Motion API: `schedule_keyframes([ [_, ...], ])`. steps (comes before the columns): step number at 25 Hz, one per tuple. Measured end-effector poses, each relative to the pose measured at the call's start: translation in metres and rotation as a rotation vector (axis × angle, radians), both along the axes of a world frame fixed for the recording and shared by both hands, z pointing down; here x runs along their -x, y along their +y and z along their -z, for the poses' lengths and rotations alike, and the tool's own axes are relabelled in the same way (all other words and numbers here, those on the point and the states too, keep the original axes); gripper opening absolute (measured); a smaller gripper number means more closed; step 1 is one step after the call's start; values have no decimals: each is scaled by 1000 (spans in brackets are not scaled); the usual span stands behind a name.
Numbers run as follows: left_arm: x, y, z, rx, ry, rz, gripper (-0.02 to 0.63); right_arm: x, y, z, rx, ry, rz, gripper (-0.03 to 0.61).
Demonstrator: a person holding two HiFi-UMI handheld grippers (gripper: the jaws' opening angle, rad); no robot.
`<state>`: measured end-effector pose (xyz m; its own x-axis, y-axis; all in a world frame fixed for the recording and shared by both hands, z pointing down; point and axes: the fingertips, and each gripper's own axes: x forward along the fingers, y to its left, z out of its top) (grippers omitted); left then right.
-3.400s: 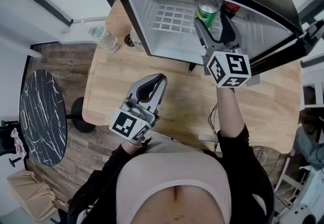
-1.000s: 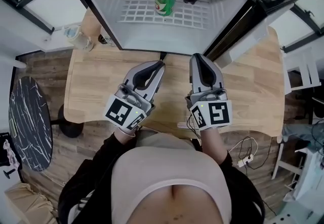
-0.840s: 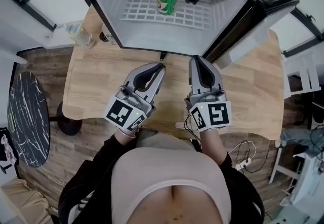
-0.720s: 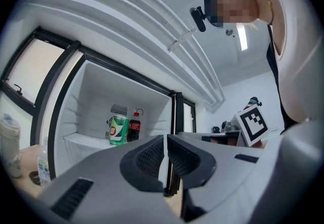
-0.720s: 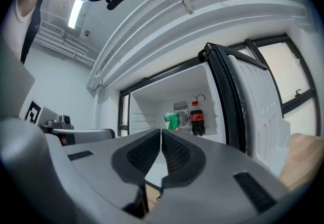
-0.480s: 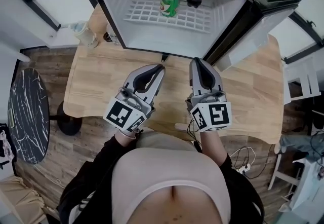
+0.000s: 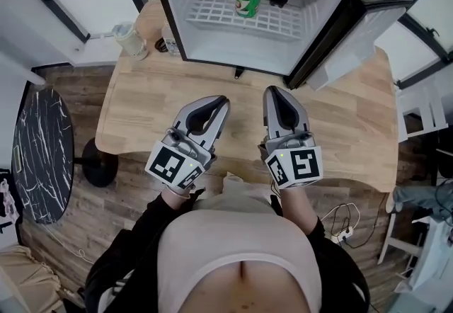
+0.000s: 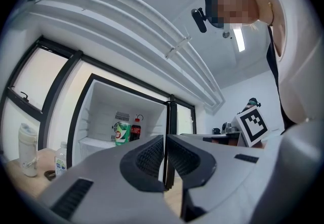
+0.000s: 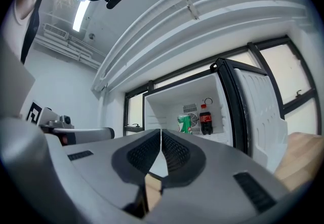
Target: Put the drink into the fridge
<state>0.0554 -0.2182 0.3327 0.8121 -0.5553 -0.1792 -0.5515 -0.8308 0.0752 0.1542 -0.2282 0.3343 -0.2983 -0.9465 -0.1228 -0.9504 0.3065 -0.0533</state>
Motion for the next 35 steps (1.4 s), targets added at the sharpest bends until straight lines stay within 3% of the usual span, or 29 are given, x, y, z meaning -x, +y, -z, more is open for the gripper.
schedule_keyframes([
  [20, 111, 176, -5, 15, 6, -26, 28, 117, 183, -4, 15, -9, -7, 34],
  [35, 111, 231, 8, 6, 35, -94, 28, 129, 248, 14, 5, 15, -44, 34],
])
